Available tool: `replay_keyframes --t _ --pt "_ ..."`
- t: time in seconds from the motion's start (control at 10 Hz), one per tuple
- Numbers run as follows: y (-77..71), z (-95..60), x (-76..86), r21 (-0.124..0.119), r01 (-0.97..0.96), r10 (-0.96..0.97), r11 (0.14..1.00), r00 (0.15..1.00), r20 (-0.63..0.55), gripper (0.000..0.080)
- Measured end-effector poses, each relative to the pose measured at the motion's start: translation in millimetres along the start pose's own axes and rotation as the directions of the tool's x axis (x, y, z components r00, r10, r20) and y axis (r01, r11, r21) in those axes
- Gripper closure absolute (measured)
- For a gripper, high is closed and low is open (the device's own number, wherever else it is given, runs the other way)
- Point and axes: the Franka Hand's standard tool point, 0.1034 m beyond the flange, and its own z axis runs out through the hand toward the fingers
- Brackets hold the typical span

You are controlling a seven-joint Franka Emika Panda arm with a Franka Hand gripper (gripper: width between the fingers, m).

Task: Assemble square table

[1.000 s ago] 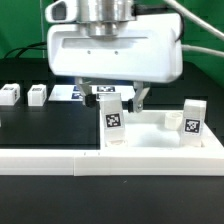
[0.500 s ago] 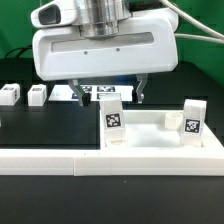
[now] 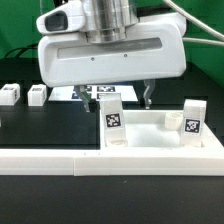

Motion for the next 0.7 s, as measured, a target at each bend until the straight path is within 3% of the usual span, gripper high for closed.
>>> replay_keyframes --t 0.2,0.4,0.7 --pt "1.7 -0.2 0.4 0.000 -0.036 0.036 0.999 0.999 -0.001 0.0175" --pt "3.8 0.2 -0.1 -0.003 -0.095 0.095 0.995 0.995 0.000 0.0510" --pt "2.9 0.2 0.1 0.000 -0.362 0.362 0.932 0.932 -0.001 0.0510"
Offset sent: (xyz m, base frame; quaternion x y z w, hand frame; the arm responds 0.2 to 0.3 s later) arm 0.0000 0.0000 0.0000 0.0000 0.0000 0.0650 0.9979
